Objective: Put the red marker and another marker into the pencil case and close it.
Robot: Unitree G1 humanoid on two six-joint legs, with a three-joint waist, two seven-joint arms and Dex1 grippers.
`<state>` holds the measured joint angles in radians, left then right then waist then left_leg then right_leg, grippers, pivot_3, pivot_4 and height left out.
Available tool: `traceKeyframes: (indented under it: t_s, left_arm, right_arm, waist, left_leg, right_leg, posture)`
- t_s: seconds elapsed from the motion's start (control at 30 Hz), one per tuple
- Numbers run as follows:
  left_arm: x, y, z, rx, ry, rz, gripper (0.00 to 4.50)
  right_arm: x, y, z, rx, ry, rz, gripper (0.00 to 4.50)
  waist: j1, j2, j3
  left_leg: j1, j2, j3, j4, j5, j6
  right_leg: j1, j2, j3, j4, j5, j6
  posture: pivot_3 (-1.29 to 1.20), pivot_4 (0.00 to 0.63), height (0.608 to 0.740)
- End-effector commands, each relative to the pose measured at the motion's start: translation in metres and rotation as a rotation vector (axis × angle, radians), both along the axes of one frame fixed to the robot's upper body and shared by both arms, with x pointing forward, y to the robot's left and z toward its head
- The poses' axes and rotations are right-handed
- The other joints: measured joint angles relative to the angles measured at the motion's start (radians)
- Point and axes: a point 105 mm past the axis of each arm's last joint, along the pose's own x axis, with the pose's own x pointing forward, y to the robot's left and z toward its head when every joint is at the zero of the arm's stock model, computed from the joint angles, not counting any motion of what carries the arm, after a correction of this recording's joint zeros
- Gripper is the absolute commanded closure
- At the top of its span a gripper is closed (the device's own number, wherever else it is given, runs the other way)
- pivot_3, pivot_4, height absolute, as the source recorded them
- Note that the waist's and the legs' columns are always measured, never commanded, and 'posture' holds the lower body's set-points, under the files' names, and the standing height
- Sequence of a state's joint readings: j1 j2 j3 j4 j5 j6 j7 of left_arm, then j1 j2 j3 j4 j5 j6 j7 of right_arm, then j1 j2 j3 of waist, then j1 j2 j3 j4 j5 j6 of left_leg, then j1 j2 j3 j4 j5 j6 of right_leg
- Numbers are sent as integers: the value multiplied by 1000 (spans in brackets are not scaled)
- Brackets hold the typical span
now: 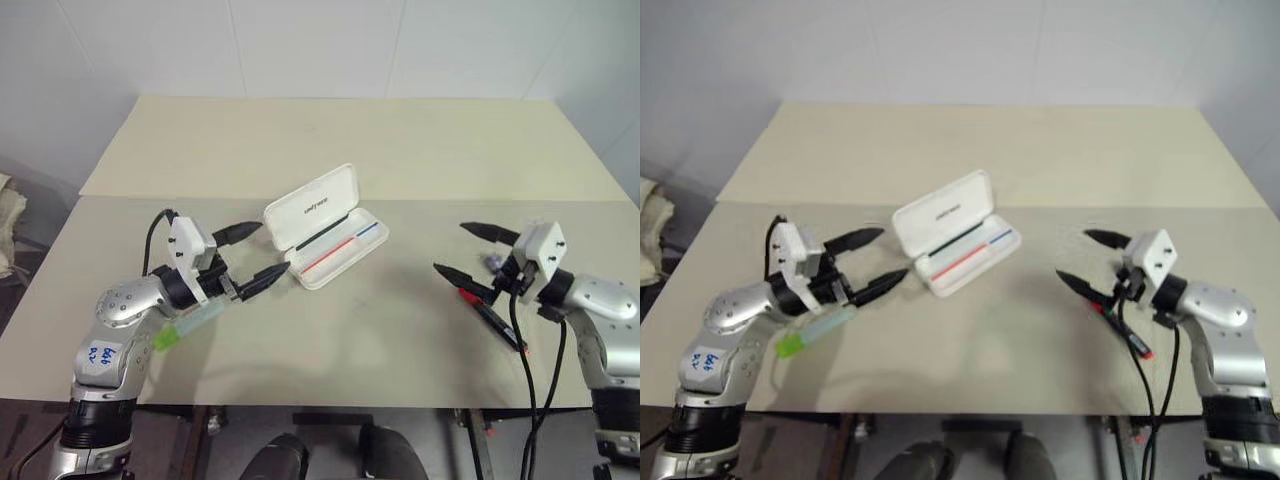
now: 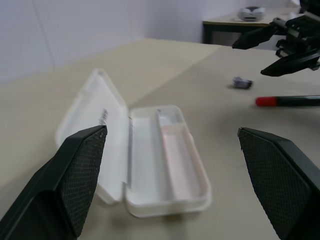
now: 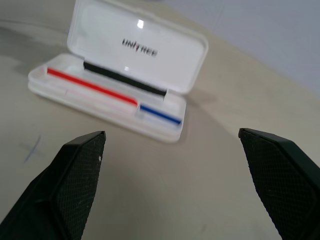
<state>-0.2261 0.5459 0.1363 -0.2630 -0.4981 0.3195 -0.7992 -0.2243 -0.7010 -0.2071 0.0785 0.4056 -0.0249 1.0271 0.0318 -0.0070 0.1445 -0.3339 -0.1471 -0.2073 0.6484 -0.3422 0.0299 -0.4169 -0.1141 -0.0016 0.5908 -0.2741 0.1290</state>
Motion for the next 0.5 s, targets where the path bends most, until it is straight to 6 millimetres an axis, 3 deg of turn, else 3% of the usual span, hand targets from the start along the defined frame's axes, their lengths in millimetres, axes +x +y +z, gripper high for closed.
traceKeyframes:
  t_s: [0.03, 0.23, 0.47, 0.5]
  left_arm:
    - [-7, 1, 10, 15, -37, -42, 19]
    - [-4, -2, 12, 19, -52, -43, 19]
    - [-7, -10, 1, 82, -42, -79, 19]
    - [-6, -10, -1, 91, -42, -77, 403]
  right_arm:
    - [-8, -5, 22, 3, -72, 11, 0]
    - [-17, -6, 25, -12, -66, 47, 0]
    - [-10, 6, 33, -23, -79, 92, 0]
    - [-9, 10, 34, -23, -82, 105, 0]
  waist:
    - [-4, 0, 0]
    - [-4, 0, 0]
    - [-4, 0, 0]
    - [-4, 0, 0]
  left_leg:
    - [0, 1, 0, 0, 0, 0]
    - [1, 3, 5, 1, -1, -2]
    - [1, 4, 7, 1, -1, -2]
    - [1, 4, 7, 1, -1, -2]
  right_leg:
    - [0, 0, 0, 0, 0, 0]
    - [0, 3, 4, -1, 0, 0]
    - [0, 3, 5, -1, 0, 0]
    - [0, 3, 5, -2, 0, 0]
  posture:
    - [0, 150, 740]
    - [0, 150, 740]
    - [0, 150, 740]
    - [0, 150, 740]
